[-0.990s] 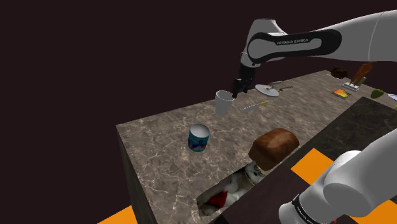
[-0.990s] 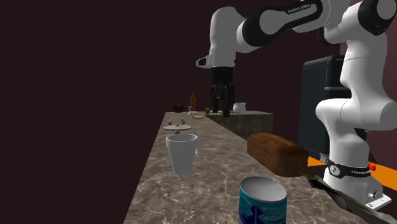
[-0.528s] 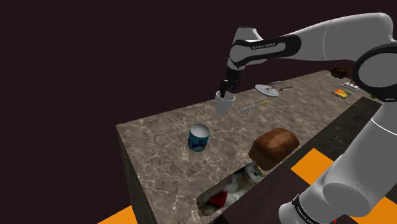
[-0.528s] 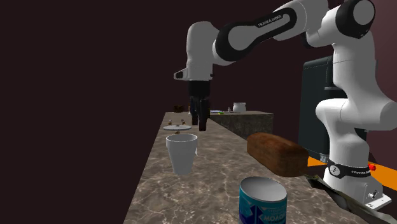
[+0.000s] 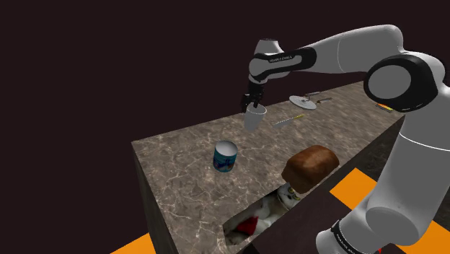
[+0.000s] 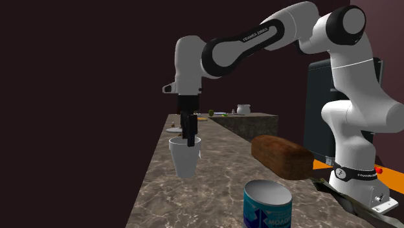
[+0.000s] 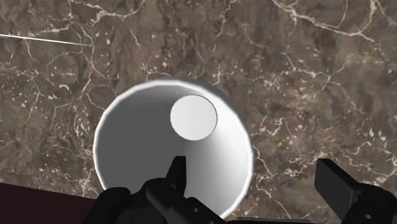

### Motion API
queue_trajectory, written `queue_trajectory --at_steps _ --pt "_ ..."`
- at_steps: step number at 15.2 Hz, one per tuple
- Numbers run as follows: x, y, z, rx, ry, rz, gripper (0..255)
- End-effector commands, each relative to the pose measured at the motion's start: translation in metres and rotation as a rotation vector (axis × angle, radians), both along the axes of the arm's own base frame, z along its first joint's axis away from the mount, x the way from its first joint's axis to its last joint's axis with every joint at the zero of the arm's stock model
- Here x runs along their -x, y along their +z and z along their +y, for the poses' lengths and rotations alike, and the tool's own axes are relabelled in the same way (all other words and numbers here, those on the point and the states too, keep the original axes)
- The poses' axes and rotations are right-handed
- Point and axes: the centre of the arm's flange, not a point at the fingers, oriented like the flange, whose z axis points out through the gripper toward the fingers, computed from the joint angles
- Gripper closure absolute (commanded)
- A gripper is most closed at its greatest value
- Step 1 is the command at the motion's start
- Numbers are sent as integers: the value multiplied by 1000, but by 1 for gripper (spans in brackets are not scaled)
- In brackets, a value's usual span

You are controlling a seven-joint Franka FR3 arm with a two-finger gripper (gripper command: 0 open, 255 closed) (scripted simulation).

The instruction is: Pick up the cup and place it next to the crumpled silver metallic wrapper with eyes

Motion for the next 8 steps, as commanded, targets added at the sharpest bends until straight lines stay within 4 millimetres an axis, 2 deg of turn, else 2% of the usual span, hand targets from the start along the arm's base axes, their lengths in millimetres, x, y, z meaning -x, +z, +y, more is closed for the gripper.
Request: queue_trajectory --at_steps 1,3,8 --pt "0 -10 1 0 0 -1 0" --pt "0 -24 0 0 0 -1 0" --pt "0 -24 0 0 0 -1 0"
